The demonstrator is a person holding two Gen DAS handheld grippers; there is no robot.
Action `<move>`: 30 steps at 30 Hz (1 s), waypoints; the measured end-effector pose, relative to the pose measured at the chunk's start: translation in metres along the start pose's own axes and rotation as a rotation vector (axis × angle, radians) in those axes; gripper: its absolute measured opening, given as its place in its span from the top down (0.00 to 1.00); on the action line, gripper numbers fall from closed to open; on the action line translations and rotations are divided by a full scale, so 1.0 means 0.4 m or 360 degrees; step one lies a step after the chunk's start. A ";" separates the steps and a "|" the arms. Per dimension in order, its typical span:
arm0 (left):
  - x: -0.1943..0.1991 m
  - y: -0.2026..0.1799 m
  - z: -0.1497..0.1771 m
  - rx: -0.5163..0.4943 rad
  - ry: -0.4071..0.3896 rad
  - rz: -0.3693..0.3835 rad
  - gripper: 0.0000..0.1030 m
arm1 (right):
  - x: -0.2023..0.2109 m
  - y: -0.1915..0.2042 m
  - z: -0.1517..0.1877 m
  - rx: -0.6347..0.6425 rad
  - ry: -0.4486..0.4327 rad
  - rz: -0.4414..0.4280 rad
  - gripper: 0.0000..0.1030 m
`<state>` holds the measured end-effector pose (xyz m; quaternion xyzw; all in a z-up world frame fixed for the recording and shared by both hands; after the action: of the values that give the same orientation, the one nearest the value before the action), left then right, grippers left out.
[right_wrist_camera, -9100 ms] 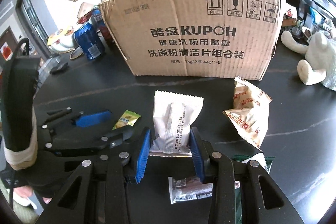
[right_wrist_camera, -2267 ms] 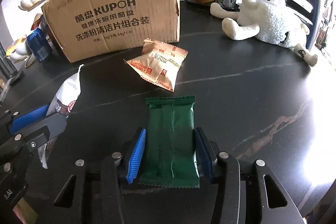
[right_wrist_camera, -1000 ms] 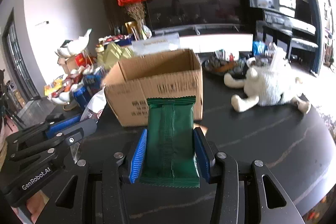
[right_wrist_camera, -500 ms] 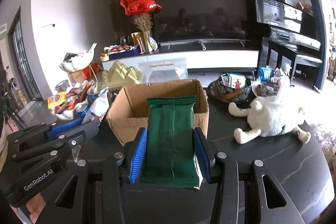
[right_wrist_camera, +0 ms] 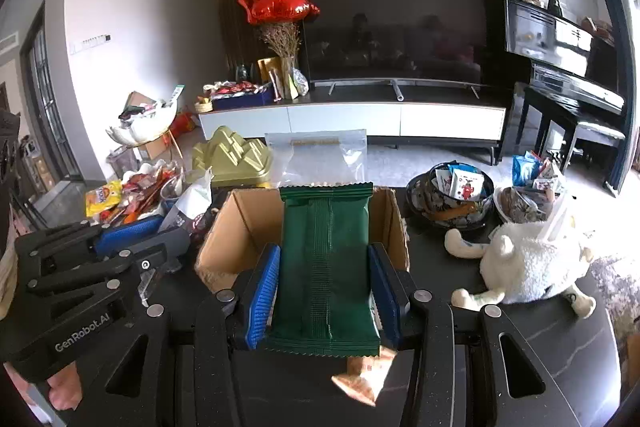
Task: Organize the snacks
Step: 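Lift the bar and green bag and carry both over the box, then open both tools over the box, releasing the bar and green bag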
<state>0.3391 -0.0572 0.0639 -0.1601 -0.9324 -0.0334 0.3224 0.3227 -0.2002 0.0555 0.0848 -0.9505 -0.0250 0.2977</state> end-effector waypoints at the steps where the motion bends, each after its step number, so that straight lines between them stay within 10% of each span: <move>1: -0.008 0.002 -0.002 0.0000 0.0001 -0.0003 0.77 | -0.010 0.000 -0.007 0.0000 0.0001 -0.0007 0.56; 20: -0.235 0.061 -0.021 0.0050 0.0080 -0.0016 0.77 | -0.231 -0.038 -0.021 -0.0038 0.0109 -0.0038 0.56; 24: -0.236 0.074 -0.031 0.0049 0.0020 -0.0066 0.46 | -0.255 -0.041 -0.022 -0.0040 0.0123 0.0009 0.54; 30: -0.187 0.089 -0.026 0.0049 -0.0030 -0.0166 0.41 | -0.234 -0.047 -0.014 -0.0049 0.0124 0.0072 0.40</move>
<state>0.4120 -0.0461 0.0251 -0.1065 -0.9429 -0.0341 0.3137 0.4041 -0.2022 0.0057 0.0594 -0.9395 -0.0295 0.3362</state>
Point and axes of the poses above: each gripper's, at about its wrist camera, not at the fingertips, and x roughly against the way its jaws point, y to its left, z to its underside, the point moved 3 cm from there along -x, roughly the way its jaws point, and after that the axes turned 1 degree about x, right-handed, at the moved point
